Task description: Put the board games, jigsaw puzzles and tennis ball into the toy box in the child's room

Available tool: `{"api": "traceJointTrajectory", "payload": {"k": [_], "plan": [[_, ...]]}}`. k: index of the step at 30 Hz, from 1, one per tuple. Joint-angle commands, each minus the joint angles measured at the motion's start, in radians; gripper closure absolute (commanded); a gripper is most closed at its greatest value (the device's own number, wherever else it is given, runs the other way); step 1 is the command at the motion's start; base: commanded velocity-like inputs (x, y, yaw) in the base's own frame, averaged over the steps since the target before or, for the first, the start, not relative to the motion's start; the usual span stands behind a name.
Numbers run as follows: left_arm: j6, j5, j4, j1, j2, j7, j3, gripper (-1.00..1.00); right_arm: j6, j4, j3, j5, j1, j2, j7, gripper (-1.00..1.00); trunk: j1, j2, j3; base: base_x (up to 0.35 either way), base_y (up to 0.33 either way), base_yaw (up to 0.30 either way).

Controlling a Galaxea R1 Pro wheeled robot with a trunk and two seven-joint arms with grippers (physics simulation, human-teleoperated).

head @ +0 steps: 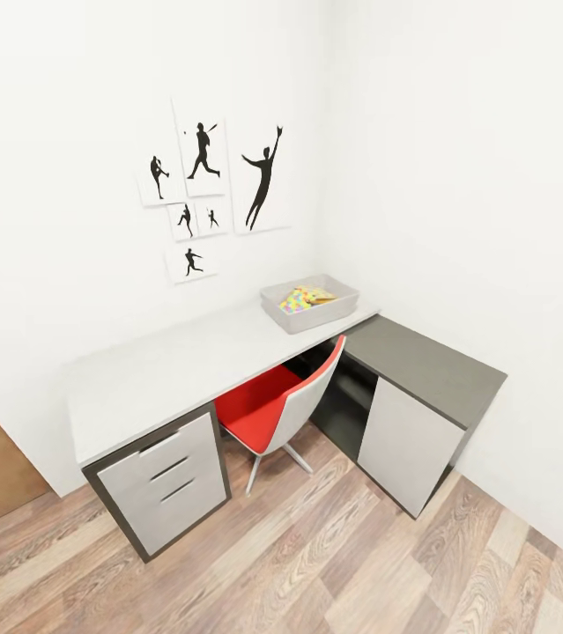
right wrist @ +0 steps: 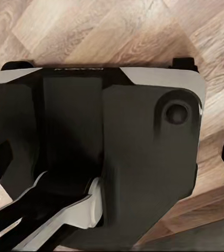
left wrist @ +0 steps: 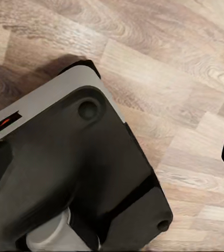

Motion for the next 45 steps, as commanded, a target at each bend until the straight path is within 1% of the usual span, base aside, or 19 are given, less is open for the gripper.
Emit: {"api": "traceJointTrajectory", "payload": {"k": [1,2,3,5,6,7,8,10,11,14,15,17,20,21,22,25,29,32,45], "plan": [[-0.001,-0.026,0.03,-0.004,-0.004,0.001,0.005,-1.0,-0.036,0.052,0.011,0.007,-0.002,0.015,-0.015,-1.0,0.001,-0.002,-0.002,0.0,0.0,0.0],[-0.011,-0.059,0.058,-0.007,-0.008,0.005,0.005,-1.0,-0.074,0.098,0.017,0.013,-0.004,0.028,-0.032,-1.0,0.001,-0.002,-0.002,0.0,0.0,0.0],[-0.011,-0.059,0.058,-0.007,-0.008,0.005,0.005,-1.0,-0.074,0.098,0.017,0.013,-0.004,0.028,-0.032,-1.0,0.001,-0.002,-0.002,0.0,0.0,0.0],[-0.035,-0.124,0.106,-0.012,-0.02,0.023,0.005,-1.0,-0.144,0.177,0.028,0.022,-0.005,0.048,-0.069,-1.0,0.001,-0.002,-0.002,0.0,0.0,0.0],[-0.035,-0.124,0.106,-0.012,-0.02,0.023,0.005,-1.0,-0.144,0.177,0.028,0.022,-0.005,0.048,-0.069,-1.0,0.001,-0.002,-0.002,0.0,0.0,0.0],[-0.052,-0.153,0.124,-0.013,-0.029,0.039,0.005,-1.0,-0.176,0.21,0.032,0.025,-0.004,0.056,-0.088,-1.0,0.001,-0.002,-0.002,0.0,0.0,0.0],[-0.052,-0.153,0.124,-0.013,-0.029,0.039,0.005,-1.0,-0.176,0.21,0.032,0.025,-0.004,0.056,-0.088,-1.0,0.001,-0.002,-0.002,0.0,0.0,0.0],[-0.098,-0.202,0.151,-0.016,-0.05,0.082,0.006,-1.0,-0.233,0.267,0.037,0.029,0.0,0.069,-0.12,-1.0,0.001,-0.002,-0.002,0.0,0.0,0.0],[-0.098,-0.202,0.151,-0.016,-0.05,0.082,0.006,-1.0,-0.233,0.267,0.037,0.029,0.0,0.069,-0.12,-1.0,0.001,-0.002,-0.002,0.0,0.0,0.0],[-0.194,-0.244,0.174,-0.018,-0.088,0.153,0.01,-1.0,-0.308,0.33,0.041,0.033,0.018,0.086,-0.15,-1.0,0.001,-0.002,-0.002,0.0,0.0,0.0],[-0.194,-0.244,0.174,-0.018,-0.088,0.153,0.01,-1.0,-0.308,0.33,0.041,0.033,0.018,0.086,-0.15,-1.0,0.001,-0.002,-0.002,0.0,0.0,0.0],[-0.255,-0.261,0.184,-0.018,-0.115,0.193,0.01,-1.0,-0.347,0.357,0.041,0.033,0.035,0.093,-0.16,-1.0,0.001,-0.002,-0.002,0.0,0.0,0.0],[-0.312,-0.275,0.192,-0.018,-0.153,0.229,0.009,-1.0,-0.38,0.38,0.041,0.034,0.056,0.097,-0.172,-1.0,0.001,-0.002,-0.002,0.0,0.0,0.0],[-0.324,-0.278,0.194,-0.018,-0.164,0.237,0.009,-1.0,-0.388,0.385,0.041,0.034,0.061,0.097,-0.175,-1.0,0.001,-0.002,-0.002,0.0,0.0,0.0],[-0.324,-0.278,0.194,-0.018,-0.164,0.237,0.009,-1.0,-0.388,0.385,0.041,0.034,0.061,0.097,-0.175,-1.0,0.001,-0.002,-0.002,0.0,0.0,0.0],[-0.347,-0.284,0.198,-0.019,-0.187,0.252,0.009,-1.0,-0.402,0.394,0.037,0.034,0.069,0.095,-0.18,-1.0,0.001,-0.002,-0.002,0.0,0.0,0.0],[-0.359,-0.287,0.199,-0.019,-0.198,0.26,0.009,-1.0,-0.41,0.398,0.035,0.033,0.073,0.092,-0.183,-1.0,0.001,-0.002,-0.002,0.0,0.0,0.0],[-0.364,-0.289,0.2,-0.019,-0.201,0.262,0.009,-1.0,-0.413,0.4,0.034,0.033,0.074,0.093,-0.184,-1.0,0.001,-0.002,-0.002,0.0,0.0,0.0],[-0.371,-0.292,0.201,-0.019,-0.202,0.267,0.011,-1.0,-0.417,0.402,0.036,0.034,0.077,0.102,-0.187,-1.0,0.001,-0.002,-0.002,0.0,0.0,0.0]]}}
